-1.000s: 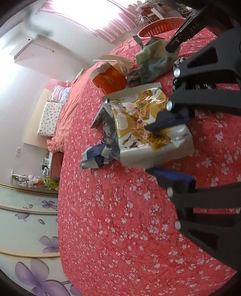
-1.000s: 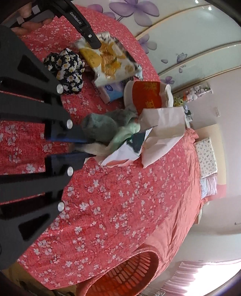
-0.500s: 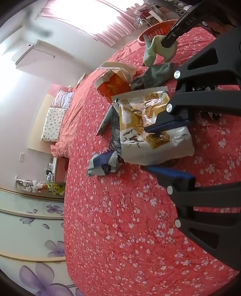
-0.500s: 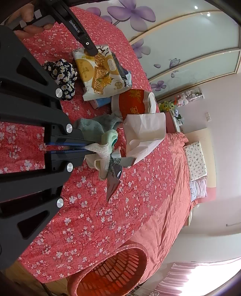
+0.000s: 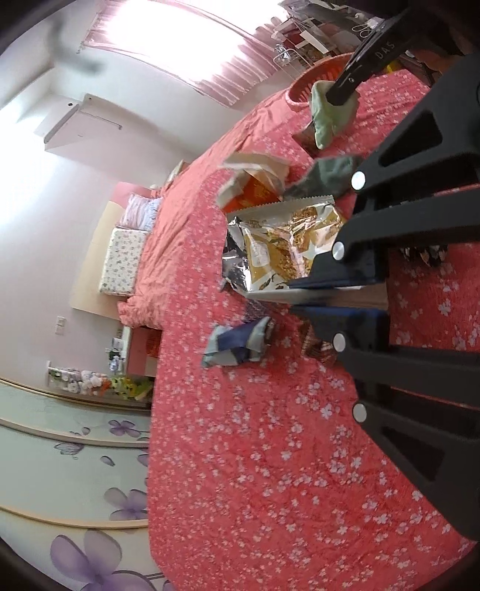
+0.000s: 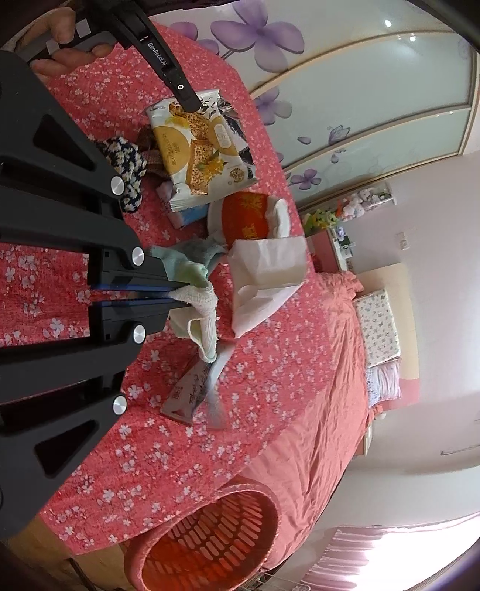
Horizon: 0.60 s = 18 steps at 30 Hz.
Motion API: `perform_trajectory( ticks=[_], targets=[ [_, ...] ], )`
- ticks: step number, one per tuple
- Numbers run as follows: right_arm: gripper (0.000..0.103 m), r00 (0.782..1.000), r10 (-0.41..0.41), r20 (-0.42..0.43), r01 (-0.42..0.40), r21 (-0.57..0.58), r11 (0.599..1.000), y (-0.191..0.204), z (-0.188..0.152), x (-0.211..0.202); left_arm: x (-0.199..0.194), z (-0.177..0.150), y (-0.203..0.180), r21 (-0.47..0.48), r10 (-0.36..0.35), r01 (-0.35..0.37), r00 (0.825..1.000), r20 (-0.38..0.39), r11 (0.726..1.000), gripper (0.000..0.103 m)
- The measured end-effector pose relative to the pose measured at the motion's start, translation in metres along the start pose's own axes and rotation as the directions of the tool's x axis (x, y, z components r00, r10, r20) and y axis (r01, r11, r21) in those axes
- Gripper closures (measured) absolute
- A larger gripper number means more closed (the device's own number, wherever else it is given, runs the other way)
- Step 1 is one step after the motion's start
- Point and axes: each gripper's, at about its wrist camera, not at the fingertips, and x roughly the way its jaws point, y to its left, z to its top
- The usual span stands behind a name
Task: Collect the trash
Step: 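Carry the chip bag and sock in both tools over the orange basket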
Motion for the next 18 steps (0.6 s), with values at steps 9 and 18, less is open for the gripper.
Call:
perform_trajectory(
  ticks=[9, 18],
  targets=[
    [0.100, 0.996, 0.062, 0.061, -0.061, -0.010, 0.998, -0.002, 0.019, -0.021, -0.029, 0.020, -0.022, 0.009, -0.011, 0.011, 0.997, 0.070, 1.000, 0.094],
    [0.100, 0.986, 0.074, 0.147, -0.073, -0.013, 0.997, -0.015, 0.047, -0.042, -0.043, 0.043, -0.053, 0.016, -0.028, 0.026, 0.994, 0.106, 1.000, 0.094]
  ],
)
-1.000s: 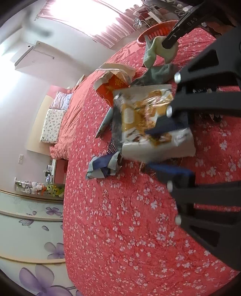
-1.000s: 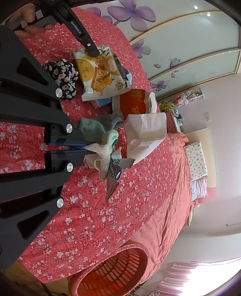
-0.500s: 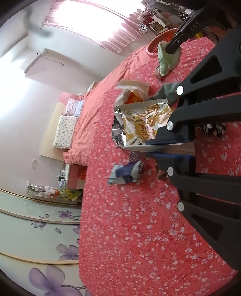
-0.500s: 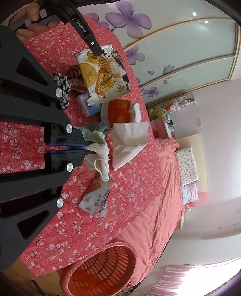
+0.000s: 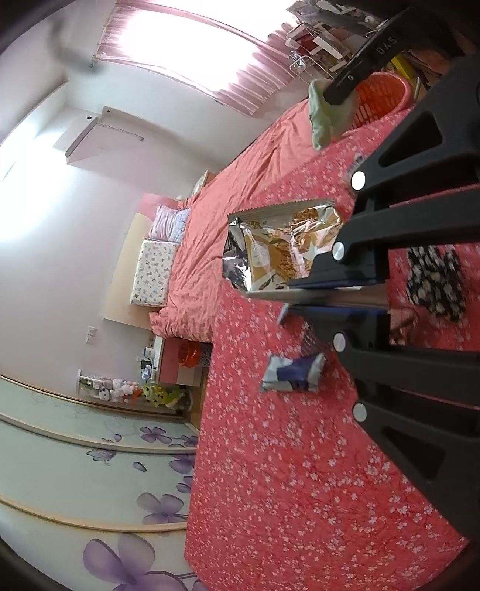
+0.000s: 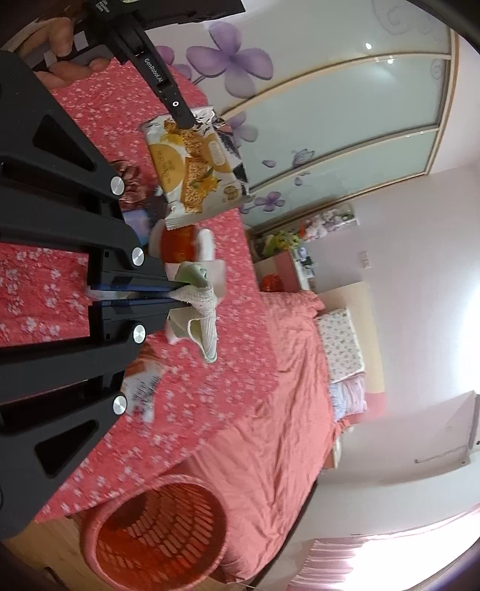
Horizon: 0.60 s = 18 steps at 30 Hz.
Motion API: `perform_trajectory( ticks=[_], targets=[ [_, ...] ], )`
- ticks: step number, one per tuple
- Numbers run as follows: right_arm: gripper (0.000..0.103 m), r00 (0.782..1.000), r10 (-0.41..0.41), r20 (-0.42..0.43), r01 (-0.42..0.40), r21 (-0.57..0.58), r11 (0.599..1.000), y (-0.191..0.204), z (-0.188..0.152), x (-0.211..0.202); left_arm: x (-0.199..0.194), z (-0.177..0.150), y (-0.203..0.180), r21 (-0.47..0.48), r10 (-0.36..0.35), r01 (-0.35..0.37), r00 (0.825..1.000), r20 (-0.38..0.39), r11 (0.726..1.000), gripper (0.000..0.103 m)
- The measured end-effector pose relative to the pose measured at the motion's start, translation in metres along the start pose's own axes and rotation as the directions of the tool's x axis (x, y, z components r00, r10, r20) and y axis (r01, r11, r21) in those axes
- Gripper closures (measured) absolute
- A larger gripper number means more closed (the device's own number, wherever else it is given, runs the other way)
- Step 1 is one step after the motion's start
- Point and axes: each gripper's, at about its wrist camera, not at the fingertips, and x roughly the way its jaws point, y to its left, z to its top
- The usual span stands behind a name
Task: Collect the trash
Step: 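Carry the chip bag and sock in both tools over the orange basket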
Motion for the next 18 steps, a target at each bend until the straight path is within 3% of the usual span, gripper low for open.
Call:
perform_trajectory(
  ticks=[11, 18],
  targets=[
    [0.100, 0.995, -0.078, 0.057, 0.076, 0.034, 0.997, -0.039, 0.008, -0.012, 0.018, 0.013, -0.064, 0.059, -0.077, 0.077, 0.997, -0.007, 0.995, 0.094],
    [0.100, 0.985, -0.155, 0.075, 0.149, 0.077, 0.986, -0.081, 0.009, -0.024, 0.041, 0.002, -0.118, 0.121, -0.132, 0.137, 0.990, -0.047, 0.983, 0.094]
  ],
)
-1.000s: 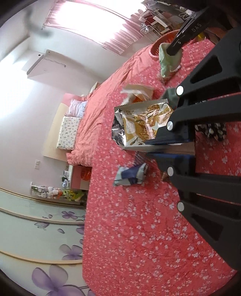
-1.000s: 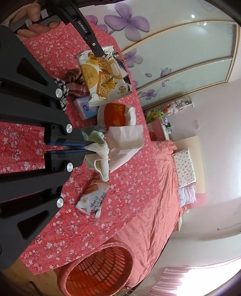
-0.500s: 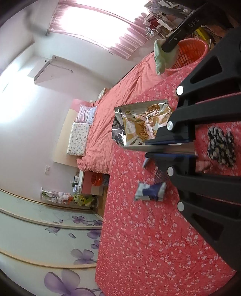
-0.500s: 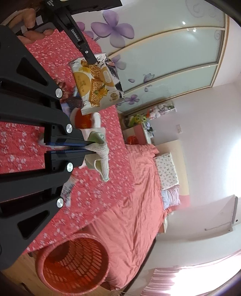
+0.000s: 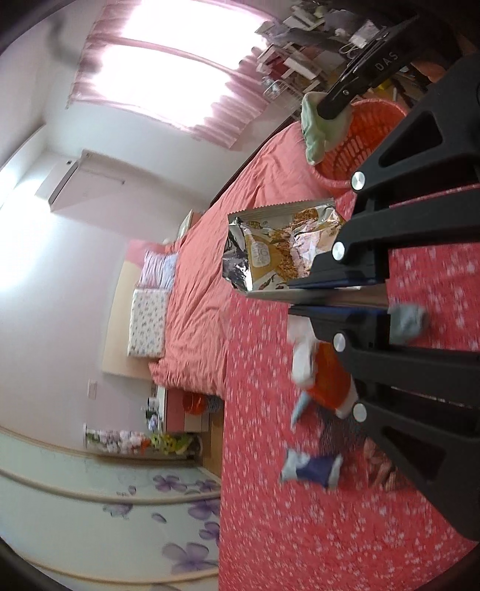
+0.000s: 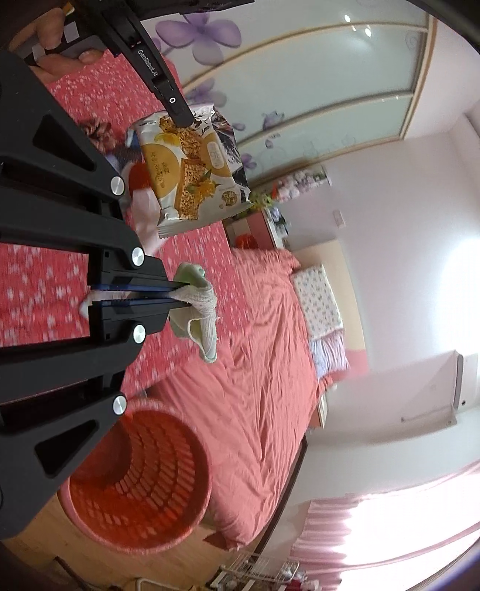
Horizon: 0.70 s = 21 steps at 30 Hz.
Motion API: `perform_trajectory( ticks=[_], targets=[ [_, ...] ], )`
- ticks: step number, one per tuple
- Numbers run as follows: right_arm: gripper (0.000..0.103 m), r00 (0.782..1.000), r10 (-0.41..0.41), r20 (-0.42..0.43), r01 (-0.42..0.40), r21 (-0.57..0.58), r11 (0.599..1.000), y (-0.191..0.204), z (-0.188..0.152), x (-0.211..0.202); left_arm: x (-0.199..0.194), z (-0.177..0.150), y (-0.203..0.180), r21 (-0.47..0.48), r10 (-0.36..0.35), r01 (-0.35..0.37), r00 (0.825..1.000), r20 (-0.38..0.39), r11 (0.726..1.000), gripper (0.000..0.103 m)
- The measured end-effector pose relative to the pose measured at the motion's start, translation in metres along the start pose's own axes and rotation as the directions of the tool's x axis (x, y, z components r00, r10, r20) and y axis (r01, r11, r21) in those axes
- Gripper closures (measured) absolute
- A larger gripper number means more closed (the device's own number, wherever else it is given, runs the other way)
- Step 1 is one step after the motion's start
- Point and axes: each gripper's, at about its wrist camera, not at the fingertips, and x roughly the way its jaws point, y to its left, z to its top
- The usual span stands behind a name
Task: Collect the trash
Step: 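Carry the chip bag and sock in both tools over the orange basket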
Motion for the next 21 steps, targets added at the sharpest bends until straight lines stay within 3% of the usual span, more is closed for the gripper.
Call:
perform_trajectory(
  ticks=[15, 21],
  targets=[
    [0.100, 0.988, -0.156, 0.013, 0.153, 0.140, 0.978, -0.112, -0.001, -0.010, 0.062, -0.022, -0.111, 0.099, -0.134, 0.144, 0.985, -0.105, 0.985, 0.094],
    [0.100, 0.981, -0.192, 0.007, 0.188, 0.178, 0.966, -0.138, -0.001, -0.007, 0.086, -0.036, -0.144, 0.112, -0.171, 0.189, 0.973, -0.152, 0.976, 0.094]
  ],
)
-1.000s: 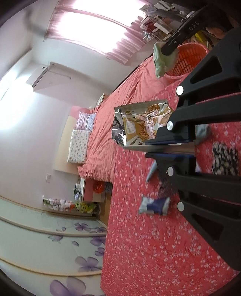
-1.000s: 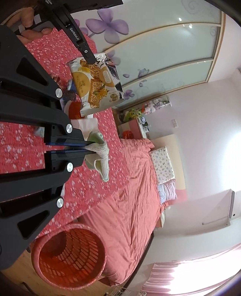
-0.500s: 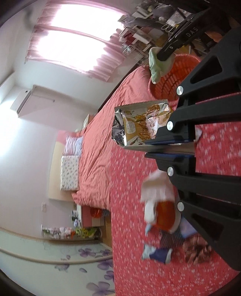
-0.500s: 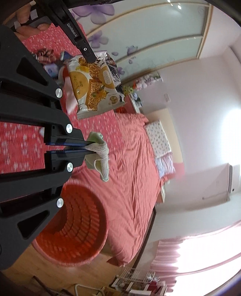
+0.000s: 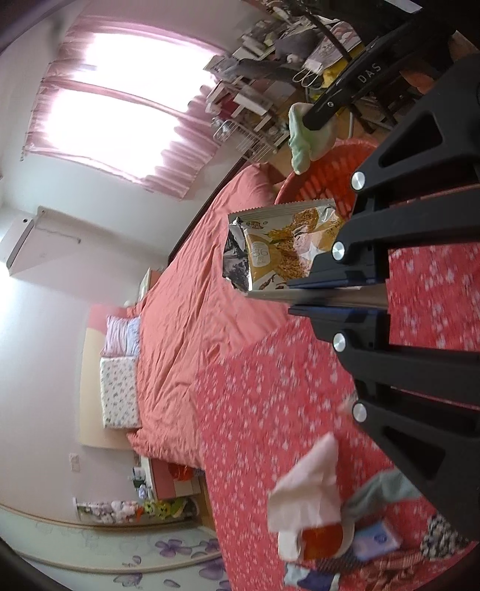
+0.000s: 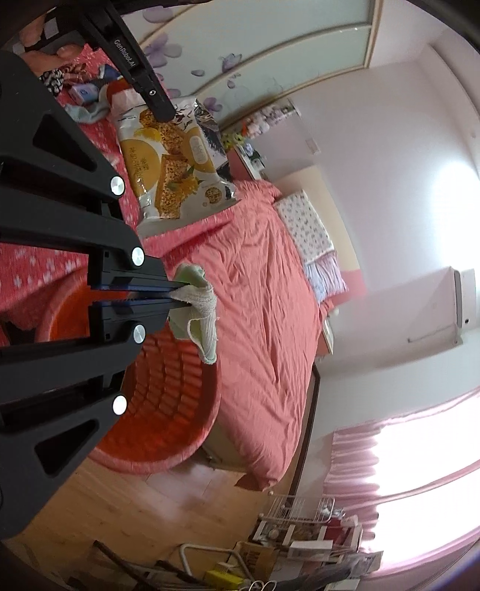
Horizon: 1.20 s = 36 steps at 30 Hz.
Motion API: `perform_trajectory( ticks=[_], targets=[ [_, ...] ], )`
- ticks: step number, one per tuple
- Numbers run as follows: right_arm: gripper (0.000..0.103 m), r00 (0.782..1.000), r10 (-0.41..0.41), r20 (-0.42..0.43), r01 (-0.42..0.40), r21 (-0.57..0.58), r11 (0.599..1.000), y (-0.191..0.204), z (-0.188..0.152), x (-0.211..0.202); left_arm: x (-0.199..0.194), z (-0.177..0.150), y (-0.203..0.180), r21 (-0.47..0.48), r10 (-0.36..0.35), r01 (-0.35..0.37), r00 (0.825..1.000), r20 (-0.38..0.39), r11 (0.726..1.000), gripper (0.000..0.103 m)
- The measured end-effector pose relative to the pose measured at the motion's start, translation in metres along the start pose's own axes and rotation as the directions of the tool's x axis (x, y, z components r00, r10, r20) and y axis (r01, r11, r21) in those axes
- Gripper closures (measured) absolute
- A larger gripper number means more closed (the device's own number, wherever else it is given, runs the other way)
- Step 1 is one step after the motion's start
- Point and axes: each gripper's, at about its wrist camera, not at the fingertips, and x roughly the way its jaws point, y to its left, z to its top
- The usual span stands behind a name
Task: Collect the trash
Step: 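Carry the chip bag and sock in both tools over the orange basket, then open both tools to drop the items into the orange basket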
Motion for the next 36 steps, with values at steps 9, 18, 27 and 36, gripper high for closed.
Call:
perform_trajectory(
  ticks=[9, 18, 27, 36],
  targets=[
    [0.100, 0.999, -0.046, -0.010, 0.047, 0.040, 0.998, -0.026, 0.000, 0.015, 0.040, -0.010, -0.034, 0.024, -0.044, 0.045, 0.997, -0.058, 0.999, 0.094],
    [0.100, 0.998, -0.063, -0.026, 0.064, 0.069, 0.996, -0.041, -0.001, 0.023, 0.073, -0.019, -0.048, 0.012, -0.072, 0.075, 0.989, -0.128, 0.997, 0.089],
    [0.071, 0.993, -0.072, -0.091, 0.079, 0.079, 0.994, -0.050, -0.009, 0.034, 0.085, -0.026, -0.046, 0.015, -0.069, 0.072, 0.986, -0.155, 0.997, 0.063],
    [0.066, 0.993, -0.084, -0.079, 0.088, 0.059, 0.994, -0.042, -0.005, 0.023, 0.073, -0.026, -0.036, 0.017, -0.031, 0.034, 0.990, -0.135, 0.999, 0.053]
  ],
)
